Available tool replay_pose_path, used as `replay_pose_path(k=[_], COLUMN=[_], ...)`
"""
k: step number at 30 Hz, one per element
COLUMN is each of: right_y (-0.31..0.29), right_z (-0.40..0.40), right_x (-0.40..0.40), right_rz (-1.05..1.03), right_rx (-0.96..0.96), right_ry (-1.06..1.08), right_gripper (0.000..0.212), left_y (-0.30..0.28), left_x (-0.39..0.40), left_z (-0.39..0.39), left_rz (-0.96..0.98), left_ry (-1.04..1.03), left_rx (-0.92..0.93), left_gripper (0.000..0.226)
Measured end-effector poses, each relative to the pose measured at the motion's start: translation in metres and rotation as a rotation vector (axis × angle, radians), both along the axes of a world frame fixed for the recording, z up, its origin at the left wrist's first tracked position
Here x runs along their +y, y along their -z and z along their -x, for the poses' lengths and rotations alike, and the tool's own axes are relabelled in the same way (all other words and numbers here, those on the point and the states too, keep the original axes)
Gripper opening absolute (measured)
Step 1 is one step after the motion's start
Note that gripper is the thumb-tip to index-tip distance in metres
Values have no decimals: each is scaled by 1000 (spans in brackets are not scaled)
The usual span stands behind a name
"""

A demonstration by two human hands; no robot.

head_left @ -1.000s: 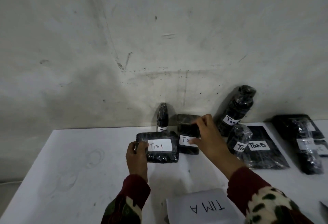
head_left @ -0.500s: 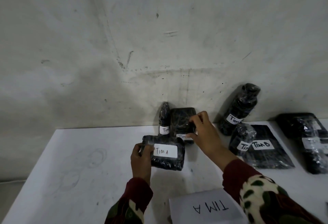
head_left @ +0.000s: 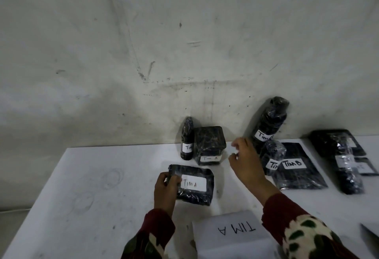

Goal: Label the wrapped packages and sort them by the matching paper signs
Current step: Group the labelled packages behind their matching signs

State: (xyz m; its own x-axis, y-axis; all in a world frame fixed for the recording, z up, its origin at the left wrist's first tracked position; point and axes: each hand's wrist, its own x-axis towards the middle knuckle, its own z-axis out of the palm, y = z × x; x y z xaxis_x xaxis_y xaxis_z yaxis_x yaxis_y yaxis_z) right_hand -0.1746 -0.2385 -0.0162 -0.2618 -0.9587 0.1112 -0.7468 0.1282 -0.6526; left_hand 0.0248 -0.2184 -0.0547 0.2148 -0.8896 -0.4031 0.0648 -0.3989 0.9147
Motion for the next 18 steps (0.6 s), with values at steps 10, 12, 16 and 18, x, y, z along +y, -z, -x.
replay_pose_path(k=[10,12,16,18], right_y=[26,29,38,41], right_z=[-9,-7,-7,-8], right_x=[18,18,19,19], right_rz=[-495,-482,-485,-480], right_rx=[-320,-313,-279,-268], right_ry=[-97,-83,-89,-75], right_gripper=[28,32,38,37], left_y=[7,11,16,17], left_x=[-1,-1,-2,-6], left_z=[20,20,23,25], left_rz=[-95,-100,-8,29], left_ry=[137,178,259,262], left_rx=[12,-43,-277,-419], left_gripper=[6,10,10,13])
